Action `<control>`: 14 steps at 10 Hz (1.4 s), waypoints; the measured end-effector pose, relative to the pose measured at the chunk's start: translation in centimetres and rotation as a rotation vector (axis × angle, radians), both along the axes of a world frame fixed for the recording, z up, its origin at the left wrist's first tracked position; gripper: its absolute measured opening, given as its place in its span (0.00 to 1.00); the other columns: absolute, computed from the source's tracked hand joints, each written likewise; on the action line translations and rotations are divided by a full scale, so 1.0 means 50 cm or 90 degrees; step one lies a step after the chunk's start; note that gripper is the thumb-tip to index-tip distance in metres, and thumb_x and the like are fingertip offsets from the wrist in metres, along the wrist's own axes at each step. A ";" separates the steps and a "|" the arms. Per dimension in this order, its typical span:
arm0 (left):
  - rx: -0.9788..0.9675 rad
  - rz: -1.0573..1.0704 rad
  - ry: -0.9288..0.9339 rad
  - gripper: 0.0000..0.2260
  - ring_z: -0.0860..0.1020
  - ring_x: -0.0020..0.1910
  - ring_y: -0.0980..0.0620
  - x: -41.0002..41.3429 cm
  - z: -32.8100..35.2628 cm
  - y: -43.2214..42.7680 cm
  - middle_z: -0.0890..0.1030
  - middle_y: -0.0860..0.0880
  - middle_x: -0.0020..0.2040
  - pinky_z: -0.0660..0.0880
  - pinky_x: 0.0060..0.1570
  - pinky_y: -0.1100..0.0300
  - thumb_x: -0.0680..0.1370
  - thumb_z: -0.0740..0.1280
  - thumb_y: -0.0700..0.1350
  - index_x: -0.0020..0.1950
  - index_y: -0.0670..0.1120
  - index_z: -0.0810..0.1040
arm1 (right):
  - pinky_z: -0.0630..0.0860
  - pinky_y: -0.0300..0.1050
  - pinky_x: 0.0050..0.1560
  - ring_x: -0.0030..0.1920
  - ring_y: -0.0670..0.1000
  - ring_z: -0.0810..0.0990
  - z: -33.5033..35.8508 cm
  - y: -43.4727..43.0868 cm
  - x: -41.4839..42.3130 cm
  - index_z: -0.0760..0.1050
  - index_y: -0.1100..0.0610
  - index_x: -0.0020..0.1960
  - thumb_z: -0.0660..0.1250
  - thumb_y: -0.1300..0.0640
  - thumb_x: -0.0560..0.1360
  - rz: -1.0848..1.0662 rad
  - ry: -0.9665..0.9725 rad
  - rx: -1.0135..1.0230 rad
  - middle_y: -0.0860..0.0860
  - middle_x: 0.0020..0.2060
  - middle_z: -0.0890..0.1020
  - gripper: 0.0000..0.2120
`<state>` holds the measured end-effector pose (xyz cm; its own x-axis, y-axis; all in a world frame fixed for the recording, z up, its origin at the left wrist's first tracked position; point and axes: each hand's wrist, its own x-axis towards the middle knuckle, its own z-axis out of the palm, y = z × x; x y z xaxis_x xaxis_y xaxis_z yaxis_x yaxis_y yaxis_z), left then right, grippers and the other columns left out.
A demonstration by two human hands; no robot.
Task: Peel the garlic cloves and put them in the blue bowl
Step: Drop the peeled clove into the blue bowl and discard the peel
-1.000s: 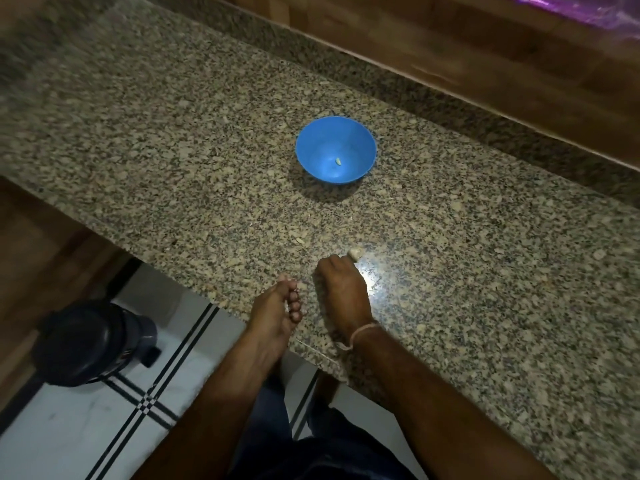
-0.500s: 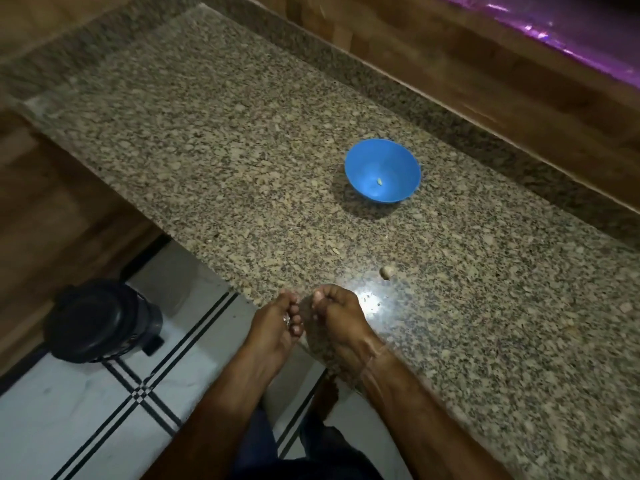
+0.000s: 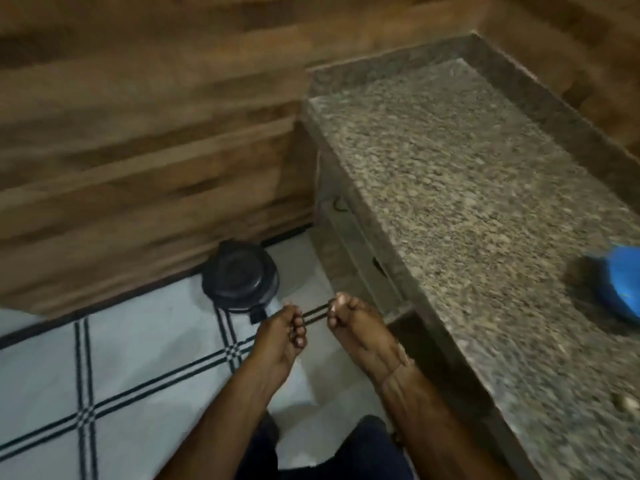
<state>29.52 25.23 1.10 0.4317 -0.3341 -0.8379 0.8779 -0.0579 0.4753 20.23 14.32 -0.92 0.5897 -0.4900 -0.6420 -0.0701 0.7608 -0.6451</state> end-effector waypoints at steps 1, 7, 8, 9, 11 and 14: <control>0.020 0.043 -0.005 0.14 0.68 0.26 0.56 0.118 -0.001 0.084 0.72 0.50 0.29 0.64 0.21 0.67 0.87 0.61 0.43 0.41 0.45 0.74 | 0.77 0.35 0.34 0.29 0.45 0.77 -0.015 0.060 0.110 0.73 0.60 0.39 0.56 0.73 0.84 0.020 -0.002 0.041 0.53 0.31 0.78 0.18; 0.132 0.190 0.160 0.16 0.72 0.29 0.54 0.531 -0.302 0.158 0.75 0.49 0.29 0.71 0.25 0.64 0.86 0.62 0.49 0.42 0.44 0.76 | 0.83 0.41 0.35 0.33 0.51 0.80 -0.277 0.049 0.563 0.78 0.63 0.41 0.59 0.70 0.83 0.110 0.142 0.230 0.59 0.35 0.78 0.15; 0.134 0.246 0.219 0.16 0.72 0.26 0.54 0.563 -0.439 0.139 0.74 0.49 0.28 0.70 0.22 0.66 0.86 0.62 0.49 0.41 0.44 0.75 | 0.81 0.40 0.33 0.31 0.50 0.81 -0.400 0.042 0.605 0.81 0.63 0.35 0.65 0.69 0.74 0.116 0.155 0.252 0.58 0.33 0.80 0.12; 0.145 0.251 0.267 0.16 0.72 0.26 0.54 0.593 -0.561 0.112 0.74 0.49 0.28 0.70 0.22 0.66 0.87 0.60 0.46 0.41 0.44 0.73 | 0.82 0.40 0.34 0.32 0.51 0.82 -0.542 0.039 0.650 0.82 0.65 0.36 0.73 0.67 0.64 0.106 0.198 0.240 0.59 0.34 0.80 0.01; 0.071 0.228 0.192 0.15 0.81 0.55 0.40 0.685 -0.823 0.026 0.80 0.36 0.56 0.83 0.52 0.52 0.87 0.58 0.51 0.60 0.42 0.78 | 0.83 0.36 0.40 0.47 0.49 0.82 -0.821 0.009 0.744 0.79 0.63 0.57 0.64 0.68 0.83 0.135 0.324 0.203 0.55 0.50 0.82 0.06; -0.035 0.481 0.525 0.36 0.64 0.76 0.29 0.716 -0.853 -0.055 0.66 0.29 0.76 0.60 0.76 0.35 0.85 0.53 0.64 0.79 0.35 0.63 | 0.76 0.53 0.69 0.67 0.53 0.78 -0.835 0.072 0.797 0.72 0.51 0.77 0.63 0.45 0.86 0.232 0.279 0.107 0.51 0.68 0.78 0.22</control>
<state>65.34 22.47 -41.54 -0.1413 -0.2665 -0.9534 0.7260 0.6268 -0.2828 60.07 17.94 -42.68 0.3636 -0.1762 -0.9147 -0.5783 0.7271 -0.3699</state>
